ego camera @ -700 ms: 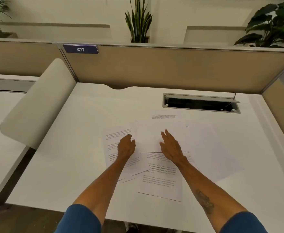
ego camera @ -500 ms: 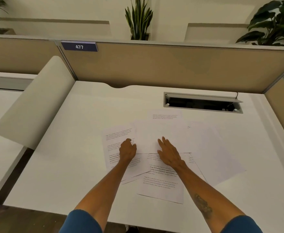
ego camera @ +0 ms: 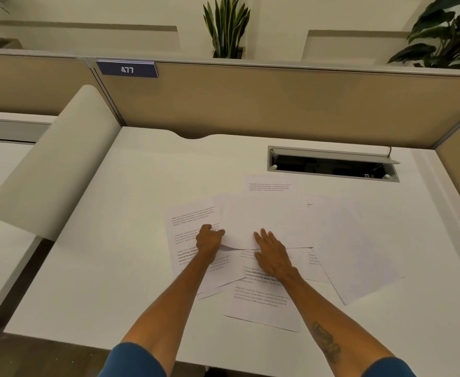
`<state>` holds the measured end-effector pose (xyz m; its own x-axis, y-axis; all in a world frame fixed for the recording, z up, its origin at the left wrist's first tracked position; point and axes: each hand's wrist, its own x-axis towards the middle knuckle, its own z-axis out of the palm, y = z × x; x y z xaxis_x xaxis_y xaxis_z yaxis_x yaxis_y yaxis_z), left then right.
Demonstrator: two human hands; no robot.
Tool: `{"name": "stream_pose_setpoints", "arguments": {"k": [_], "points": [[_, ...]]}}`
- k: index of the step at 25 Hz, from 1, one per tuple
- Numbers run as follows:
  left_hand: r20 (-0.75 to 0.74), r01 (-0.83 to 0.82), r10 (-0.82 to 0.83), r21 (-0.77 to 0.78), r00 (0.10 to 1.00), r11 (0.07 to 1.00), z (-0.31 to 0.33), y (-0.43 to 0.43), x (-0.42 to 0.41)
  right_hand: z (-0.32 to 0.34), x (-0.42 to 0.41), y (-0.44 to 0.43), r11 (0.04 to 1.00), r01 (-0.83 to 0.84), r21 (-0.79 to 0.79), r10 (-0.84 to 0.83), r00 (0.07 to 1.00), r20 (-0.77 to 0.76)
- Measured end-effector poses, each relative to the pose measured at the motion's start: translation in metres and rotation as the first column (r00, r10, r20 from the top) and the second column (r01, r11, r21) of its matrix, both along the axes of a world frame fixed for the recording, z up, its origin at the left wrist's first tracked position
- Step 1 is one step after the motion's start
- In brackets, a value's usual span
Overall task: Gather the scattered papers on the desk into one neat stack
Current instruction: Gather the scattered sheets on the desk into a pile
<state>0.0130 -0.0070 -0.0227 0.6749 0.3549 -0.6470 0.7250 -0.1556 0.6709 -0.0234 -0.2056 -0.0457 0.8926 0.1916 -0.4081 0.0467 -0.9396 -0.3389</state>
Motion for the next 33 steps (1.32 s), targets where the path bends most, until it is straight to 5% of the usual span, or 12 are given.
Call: {"name": "stream_pose_setpoints", "arguments": {"k": [4,8,14,21,27,33], "points": [[0.014,0.115,-0.117,0.087,0.993,0.990,0.011,-0.005,-0.001,0.002,-0.002,0.002,1.000,0.018,0.024,-0.019,0.999,0.043],[0.090,0.156,-0.143,-0.152,0.986,0.976,0.033,-0.013,0.011,0.003,0.002,0.000,0.995,0.074,0.072,-0.088,0.972,0.219],[0.278,0.166,-0.052,-0.403,0.959,0.900,0.079,-0.024,0.036,0.047,0.034,-0.002,0.898,0.137,0.418,-0.314,0.865,0.391],[0.405,0.061,0.013,-0.170,0.914,0.984,0.077,-0.026,0.036,0.135,0.072,-0.019,0.592,0.208,0.779,-0.375,0.926,0.038],[0.466,0.185,0.005,-0.360,0.885,0.914,0.080,-0.024,0.030,0.143,0.073,-0.051,0.219,0.383,0.897,-0.413,0.870,-0.271],[0.476,0.238,-0.041,-0.361,0.878,0.902,0.066,-0.030,0.029,0.109,0.065,-0.068,0.177,0.498,0.849,-0.522,0.779,-0.348]]}}
